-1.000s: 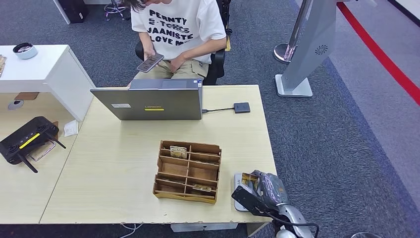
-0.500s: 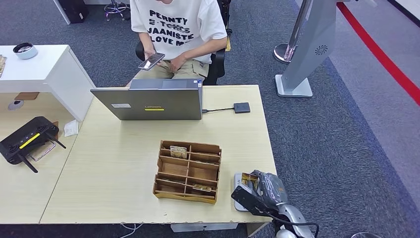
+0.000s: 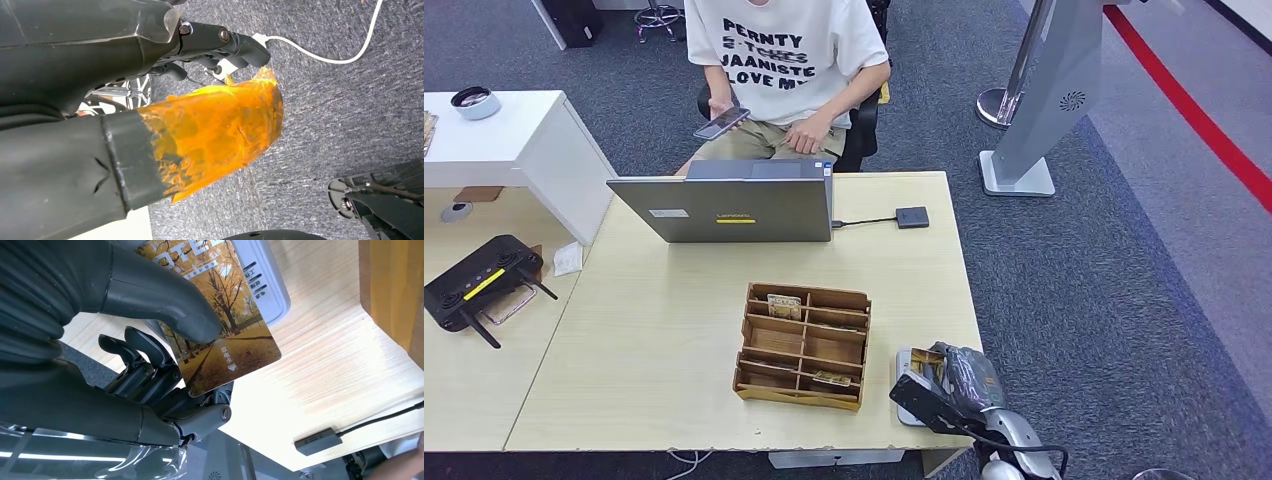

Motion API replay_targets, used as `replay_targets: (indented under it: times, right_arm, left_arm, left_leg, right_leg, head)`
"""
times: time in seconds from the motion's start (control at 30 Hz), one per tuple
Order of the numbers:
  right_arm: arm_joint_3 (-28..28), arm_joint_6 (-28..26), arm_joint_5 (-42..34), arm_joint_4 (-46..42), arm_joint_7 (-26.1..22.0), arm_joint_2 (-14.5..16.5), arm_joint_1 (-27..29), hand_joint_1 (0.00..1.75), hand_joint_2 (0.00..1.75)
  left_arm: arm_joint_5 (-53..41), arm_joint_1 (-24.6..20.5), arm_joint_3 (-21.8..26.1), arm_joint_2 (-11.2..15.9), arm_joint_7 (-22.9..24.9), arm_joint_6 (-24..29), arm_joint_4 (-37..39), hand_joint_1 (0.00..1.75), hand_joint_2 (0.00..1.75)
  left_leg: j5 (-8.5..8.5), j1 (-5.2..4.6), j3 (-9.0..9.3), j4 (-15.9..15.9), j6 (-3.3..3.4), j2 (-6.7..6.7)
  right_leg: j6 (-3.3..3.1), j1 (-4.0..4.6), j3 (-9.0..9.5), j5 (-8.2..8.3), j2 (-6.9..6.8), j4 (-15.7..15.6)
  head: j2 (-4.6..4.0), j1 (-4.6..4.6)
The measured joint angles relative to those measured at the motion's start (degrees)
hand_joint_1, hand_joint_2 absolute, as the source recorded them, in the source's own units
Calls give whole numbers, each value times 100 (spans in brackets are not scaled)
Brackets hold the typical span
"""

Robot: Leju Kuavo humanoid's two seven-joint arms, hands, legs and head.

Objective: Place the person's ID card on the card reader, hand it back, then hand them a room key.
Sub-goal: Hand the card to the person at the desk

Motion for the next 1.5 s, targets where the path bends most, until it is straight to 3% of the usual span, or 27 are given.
replay_targets:
  times: [1.5]
  right_arm:
    - [56, 3, 33, 41, 16, -36, -12, 175, 175]
  left_arm:
    - [-33, 0, 0, 28, 1, -8, 0, 0, 0]
  left_leg:
    - [-2, 0, 7, 0, 3, 0]
  right_leg:
    - [0, 0, 7, 0, 0, -2]
  head:
    - [0, 0]
